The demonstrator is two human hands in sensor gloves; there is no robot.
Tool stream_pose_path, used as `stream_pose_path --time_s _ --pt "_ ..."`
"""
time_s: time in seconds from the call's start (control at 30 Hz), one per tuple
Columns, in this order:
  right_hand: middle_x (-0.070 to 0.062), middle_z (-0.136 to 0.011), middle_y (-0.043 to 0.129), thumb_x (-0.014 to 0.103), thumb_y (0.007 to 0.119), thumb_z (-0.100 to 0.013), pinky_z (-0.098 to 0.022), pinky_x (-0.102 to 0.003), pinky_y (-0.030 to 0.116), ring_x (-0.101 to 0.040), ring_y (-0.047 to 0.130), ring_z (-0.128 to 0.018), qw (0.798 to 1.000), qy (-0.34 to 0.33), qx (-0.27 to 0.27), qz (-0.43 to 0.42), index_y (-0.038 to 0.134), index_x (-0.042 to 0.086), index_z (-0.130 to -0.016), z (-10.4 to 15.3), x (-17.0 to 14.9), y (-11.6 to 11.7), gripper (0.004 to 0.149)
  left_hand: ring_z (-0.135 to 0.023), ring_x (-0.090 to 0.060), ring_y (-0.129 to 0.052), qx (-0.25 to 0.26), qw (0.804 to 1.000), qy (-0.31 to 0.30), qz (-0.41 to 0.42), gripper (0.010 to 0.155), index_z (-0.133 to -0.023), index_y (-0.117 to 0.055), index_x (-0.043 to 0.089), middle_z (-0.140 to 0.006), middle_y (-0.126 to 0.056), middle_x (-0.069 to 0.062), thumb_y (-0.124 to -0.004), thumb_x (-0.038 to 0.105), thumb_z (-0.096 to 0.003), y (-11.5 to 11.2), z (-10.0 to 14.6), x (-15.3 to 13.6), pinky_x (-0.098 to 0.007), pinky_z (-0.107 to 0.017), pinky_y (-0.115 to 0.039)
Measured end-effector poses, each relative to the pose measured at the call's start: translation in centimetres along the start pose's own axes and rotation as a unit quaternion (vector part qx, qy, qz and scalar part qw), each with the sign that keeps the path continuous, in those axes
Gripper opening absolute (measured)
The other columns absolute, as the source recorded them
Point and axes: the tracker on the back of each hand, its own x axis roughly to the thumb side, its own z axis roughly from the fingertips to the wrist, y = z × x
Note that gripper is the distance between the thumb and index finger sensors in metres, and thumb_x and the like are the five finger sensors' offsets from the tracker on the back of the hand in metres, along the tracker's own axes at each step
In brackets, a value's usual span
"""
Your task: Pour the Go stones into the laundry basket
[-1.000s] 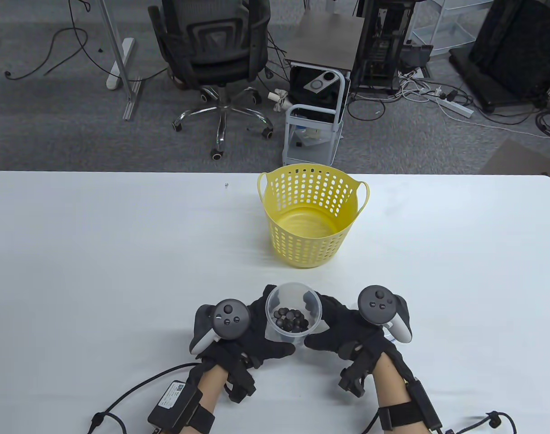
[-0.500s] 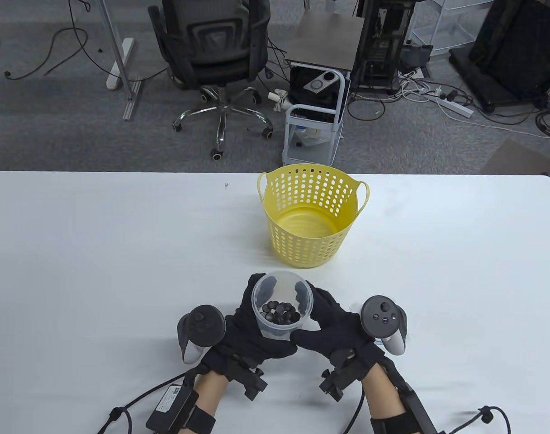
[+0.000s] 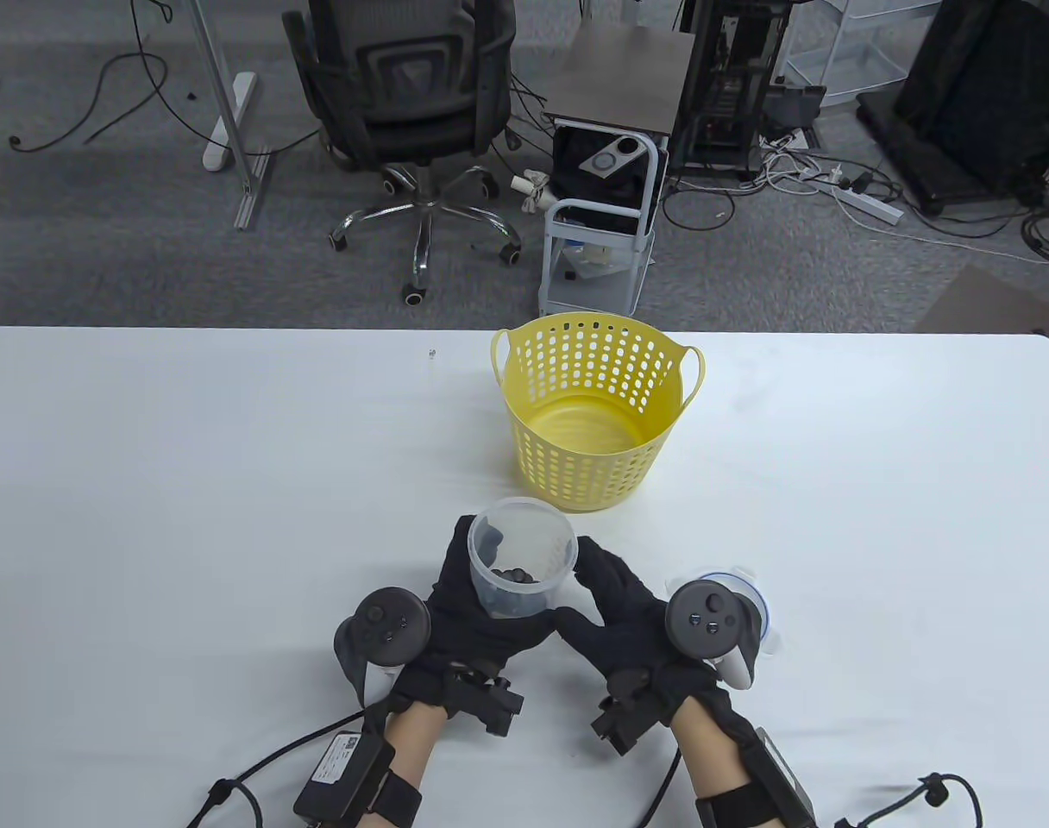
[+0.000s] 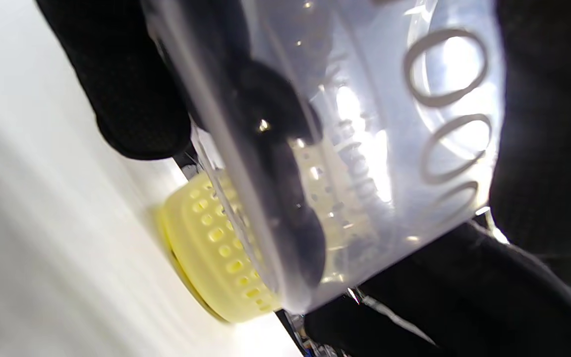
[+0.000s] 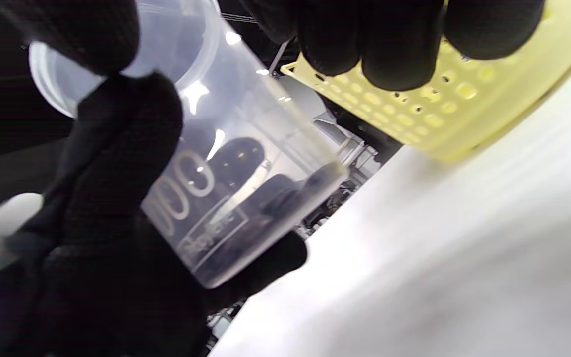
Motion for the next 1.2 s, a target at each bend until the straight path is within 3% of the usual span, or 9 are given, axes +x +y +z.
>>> stream_pose_path --time_s 0.2,0.5,0.8,1.2 --pt "-0.025 -0.108 0.06 0.061 0.081 -0.045 -0.061 -0.072 0.061 -0.059 0.07 -0.088 0.998 0.042 0.023 0.044 0.051 0.011 -0.106 -0.1 -0.5 0.5 0.085 -0.098 -0.042 -0.081 0.044 0.996 0.007 -0.076 0.129 -0.107 -0.033 0.037 -0.115 -0.058 0.001 -0.116 0.067 -0.0133 1.5 -0.4 -0.2 -0.058 -0.052 -0.091" --pt "-0.026 -0.107 0.061 0.061 0.08 -0.046 -0.06 -0.072 0.061 -0.059 0.071 -0.087 0.994 0.067 0.051 0.071 0.052 0.01 -0.106 -0.2 -0.9 1.2 0.084 -0.099 -0.043 -0.079 0.085 0.984 -0.009 -0.157 0.129 -0.107 -0.034 0.037 -0.115 -0.059 0.0 -0.117 0.066 -0.0138 4.6 -2.3 3.0 -0.059 -0.052 -0.09" --pt "-0.026 -0.107 0.061 0.061 0.08 -0.046 -0.06 -0.072 0.061 -0.059 0.071 -0.087 0.992 0.068 0.073 0.077 0.053 0.01 -0.106 -0.4 -0.6 1.9 0.083 -0.1 -0.041 -0.077 0.119 0.969 -0.009 -0.217 0.128 -0.108 -0.033 0.038 -0.116 -0.058 0.002 -0.117 0.067 -0.0141 7.9 -7.0 8.1 -0.058 -0.054 -0.088" --pt "-0.027 -0.107 0.062 0.06 0.08 -0.046 -0.06 -0.073 0.061 -0.06 0.072 -0.086 0.991 0.071 0.084 0.079 0.055 0.01 -0.106 -0.6 -0.3 2.0 0.082 -0.103 -0.038 -0.074 0.141 0.935 0.005 -0.326 0.128 -0.107 -0.034 0.043 -0.117 -0.056 0.007 -0.118 0.064 -0.0134 8.7 -13.1 11.3 -0.058 -0.058 -0.084"
